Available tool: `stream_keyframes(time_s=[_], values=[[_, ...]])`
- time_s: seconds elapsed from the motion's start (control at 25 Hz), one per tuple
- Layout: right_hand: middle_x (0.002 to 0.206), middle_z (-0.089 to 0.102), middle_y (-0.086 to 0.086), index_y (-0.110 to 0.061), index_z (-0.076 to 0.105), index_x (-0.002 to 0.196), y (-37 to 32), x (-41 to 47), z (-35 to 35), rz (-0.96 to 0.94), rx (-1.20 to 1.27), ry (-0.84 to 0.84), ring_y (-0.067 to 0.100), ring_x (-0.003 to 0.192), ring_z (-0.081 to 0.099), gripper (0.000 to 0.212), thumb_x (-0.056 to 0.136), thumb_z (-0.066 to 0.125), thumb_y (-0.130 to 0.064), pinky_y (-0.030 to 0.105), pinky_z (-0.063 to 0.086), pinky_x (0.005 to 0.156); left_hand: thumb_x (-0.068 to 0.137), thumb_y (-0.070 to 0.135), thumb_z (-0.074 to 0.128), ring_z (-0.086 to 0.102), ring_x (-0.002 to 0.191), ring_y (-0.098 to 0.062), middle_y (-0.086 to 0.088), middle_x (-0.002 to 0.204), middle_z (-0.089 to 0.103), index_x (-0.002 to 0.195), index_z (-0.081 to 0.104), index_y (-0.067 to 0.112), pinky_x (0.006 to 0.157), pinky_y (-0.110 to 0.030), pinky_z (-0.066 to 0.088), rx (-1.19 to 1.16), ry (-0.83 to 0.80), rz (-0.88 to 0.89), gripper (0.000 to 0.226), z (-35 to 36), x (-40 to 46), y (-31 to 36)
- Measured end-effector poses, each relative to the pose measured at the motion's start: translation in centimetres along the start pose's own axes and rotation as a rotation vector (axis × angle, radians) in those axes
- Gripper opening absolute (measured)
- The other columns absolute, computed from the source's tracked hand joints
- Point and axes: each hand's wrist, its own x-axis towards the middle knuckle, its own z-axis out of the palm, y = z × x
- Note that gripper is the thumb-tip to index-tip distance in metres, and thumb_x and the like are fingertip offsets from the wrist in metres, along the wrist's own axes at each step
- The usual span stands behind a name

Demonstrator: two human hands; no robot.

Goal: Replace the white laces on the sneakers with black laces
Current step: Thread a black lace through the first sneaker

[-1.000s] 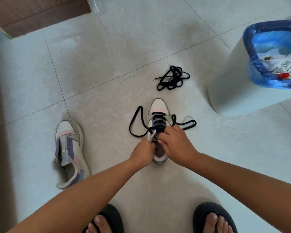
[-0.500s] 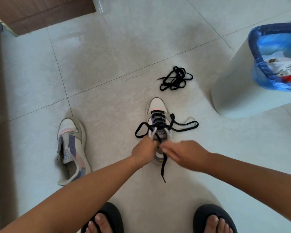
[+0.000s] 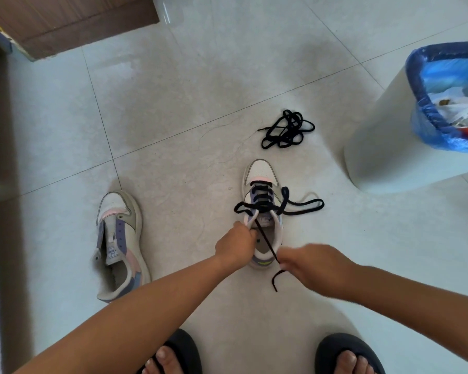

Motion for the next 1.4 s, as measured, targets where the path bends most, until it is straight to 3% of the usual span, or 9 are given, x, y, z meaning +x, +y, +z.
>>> stream_keyframes(time_s=[0.12, 0.2, 0.28, 0.44, 0.6, 0.76, 1.04, 1.2, 1.4], values=[[0.102, 0.061, 0.017, -0.014, 0.050, 0.112, 0.6, -4.4, 0.9, -0.138, -0.233, -0.458, 0.035, 0.092, 0.059, 0.023, 0.092, 0.041, -0.009, 0.026, 0.017, 0.048, 0.100, 0.027, 0.031, 0.056, 0.092, -0.029, -0.015, 0.111, 0.059, 0.115, 0.045, 0.001, 0.069, -0.029, 0.035, 0.007, 0.001, -0.019, 0.033, -0.2, 0.2, 0.2], [0.108, 0.061, 0.020, -0.008, 0.054, 0.111, 0.7, -5.1, 1.3, -0.146, -0.280, -0.638, 0.037, 0.098, 0.059, 0.022, 0.093, 0.040, -0.011, 0.023, 0.021, 0.051, 0.100, 0.027, 0.030, 0.057, 0.099, -0.032, -0.017, 0.112, 0.059, 0.114, 0.046, 0.000, 0.070, -0.029, 0.035, 0.008, 0.007, -0.019, 0.034, -0.6, 0.4, 0.4], [0.112, 0.062, 0.016, -0.012, 0.056, 0.114, 0.3, -3.8, 0.2, -0.026, -0.225, -0.468, 0.034, 0.104, 0.060, 0.027, 0.097, 0.039, -0.024, 0.027, 0.040, 0.066, 0.100, 0.026, 0.030, 0.056, 0.100, -0.032, -0.018, 0.112, 0.059, 0.114, 0.046, -0.001, 0.071, -0.029, 0.035, 0.007, 0.007, -0.023, 0.034, -0.7, 0.8, 0.5], [0.104, 0.065, 0.005, -0.020, 0.051, 0.119, 0.1, 3.7, -2.3, 0.215, 0.119, 0.190, 0.025, 0.098, 0.060, 0.029, 0.099, 0.039, -0.036, 0.031, 0.042, 0.073, 0.099, 0.028, 0.032, 0.057, 0.096, -0.031, -0.017, 0.110, 0.060, 0.113, 0.046, 0.000, 0.070, -0.029, 0.035, 0.009, -0.007, -0.010, 0.034, -0.9, 0.8, 0.6], [0.100, 0.065, 0.007, -0.013, 0.058, 0.103, -0.4, 8.9, -2.6, 0.267, 0.097, 0.169, 0.025, 0.093, 0.059, 0.024, 0.097, 0.043, -0.032, 0.030, 0.039, 0.067, 0.099, 0.033, 0.033, 0.057, 0.093, -0.030, -0.016, 0.109, 0.060, 0.112, 0.046, 0.001, 0.069, -0.030, 0.035, 0.013, -0.019, -0.003, 0.037, -1.0, 0.4, 0.6], [0.102, 0.065, 0.007, -0.013, 0.059, 0.105, -0.4, 8.6, -2.0, 0.168, -0.024, 0.213, 0.025, 0.094, 0.060, 0.026, 0.100, 0.037, -0.027, 0.029, 0.035, 0.064, 0.100, 0.034, 0.031, 0.057, 0.097, -0.030, -0.013, 0.108, 0.059, 0.112, 0.046, 0.002, 0.070, -0.030, 0.035, 0.036, -0.011, -0.004, 0.037, -1.0, 0.4, 0.5], [0.099, 0.065, 0.010, -0.012, 0.058, 0.104, -0.4, 6.0, -0.4, 0.103, 0.004, 0.197, 0.027, 0.090, 0.059, 0.027, 0.100, 0.035, -0.027, 0.029, 0.032, 0.063, 0.100, 0.033, 0.028, 0.048, 0.080, -0.023, -0.010, 0.106, 0.060, 0.110, 0.046, 0.006, 0.068, -0.031, 0.033, 0.050, 0.022, -0.043, 0.034, -0.6, -0.1, 1.0], [0.087, 0.064, 0.004, -0.014, 0.052, 0.104, 0.1, 6.1, -0.6, 0.258, 0.236, 0.390, 0.023, 0.081, 0.059, 0.026, 0.099, 0.038, -0.035, 0.030, 0.034, 0.061, 0.098, 0.036, 0.034, 0.055, 0.089, -0.028, -0.010, 0.105, 0.059, 0.110, 0.040, 0.008, 0.070, -0.031, 0.036, 0.112, -0.006, 0.024, 0.031, -2.3, 0.1, 1.1], [0.090, 0.062, 0.002, -0.012, 0.046, 0.116, 1.8, 6.4, -0.7, 0.358, 0.247, 0.384, 0.023, 0.085, 0.060, 0.033, 0.096, 0.045, -0.040, 0.030, 0.039, 0.064, 0.097, 0.034, 0.041, 0.054, 0.086, -0.017, 0.003, 0.104, 0.052, 0.117, 0.046, 0.017, 0.063, -0.028, 0.038, 0.284, 0.367, 0.375, 0.027, -4.3, -0.9, 2.3]])
